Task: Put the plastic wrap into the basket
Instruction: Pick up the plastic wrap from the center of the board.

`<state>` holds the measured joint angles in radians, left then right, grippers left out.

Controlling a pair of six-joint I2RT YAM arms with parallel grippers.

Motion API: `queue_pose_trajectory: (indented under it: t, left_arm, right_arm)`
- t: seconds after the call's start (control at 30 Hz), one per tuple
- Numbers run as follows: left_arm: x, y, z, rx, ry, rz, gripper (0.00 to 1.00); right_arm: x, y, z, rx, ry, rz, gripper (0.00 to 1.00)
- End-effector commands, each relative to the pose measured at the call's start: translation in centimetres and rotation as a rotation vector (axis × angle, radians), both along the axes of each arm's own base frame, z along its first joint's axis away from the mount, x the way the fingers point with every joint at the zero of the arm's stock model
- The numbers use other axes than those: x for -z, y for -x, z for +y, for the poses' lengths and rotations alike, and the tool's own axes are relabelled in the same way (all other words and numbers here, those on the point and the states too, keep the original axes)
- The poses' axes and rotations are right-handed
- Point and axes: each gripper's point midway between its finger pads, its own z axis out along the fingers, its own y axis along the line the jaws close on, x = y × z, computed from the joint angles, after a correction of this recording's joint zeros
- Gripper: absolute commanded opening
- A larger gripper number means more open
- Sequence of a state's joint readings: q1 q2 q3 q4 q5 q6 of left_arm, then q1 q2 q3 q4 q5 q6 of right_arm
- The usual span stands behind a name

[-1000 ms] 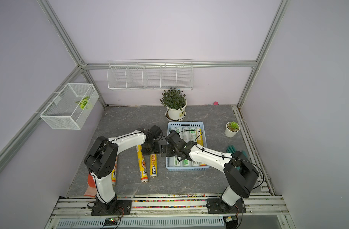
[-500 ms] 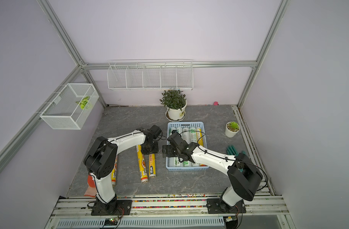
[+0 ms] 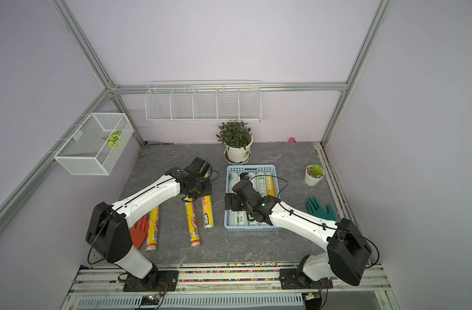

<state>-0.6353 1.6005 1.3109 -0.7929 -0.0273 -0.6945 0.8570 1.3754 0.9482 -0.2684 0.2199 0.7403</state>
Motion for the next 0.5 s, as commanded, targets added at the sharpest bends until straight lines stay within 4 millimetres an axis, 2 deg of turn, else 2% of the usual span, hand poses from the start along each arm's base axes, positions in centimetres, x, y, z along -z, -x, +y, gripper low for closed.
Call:
queue_pose_trajectory:
  t: [0.0, 0.07, 0.23, 0.47]
  left_arm:
    - [-4.0, -0.7, -3.8, 0.107, 0.207, -0.104, 0.21]
    - [-5.3, -0.7, -5.9, 0.159, 0.314, -0.115, 0.21]
    - [-6.6, -0.3, -10.6, 0.278, 0.466, -0.090, 0.21]
    - [-6.1, 0.6, -15.8, 0.373, 0.544, -0.023, 0.22]
  right_arm:
    - [-0.8, -0.3, -3.1, 0.104, 0.057, -0.066, 0.98]
    - [-1.1, -0.3, -4.3, 0.125, 0.056, -0.072, 0.98]
    - [-0.8, -0.3, -7.0, 0.176, 0.010, -0.035, 0.98]
    - [0.1, 0.2, -10.6, 0.249, -0.057, 0.010, 0.98]
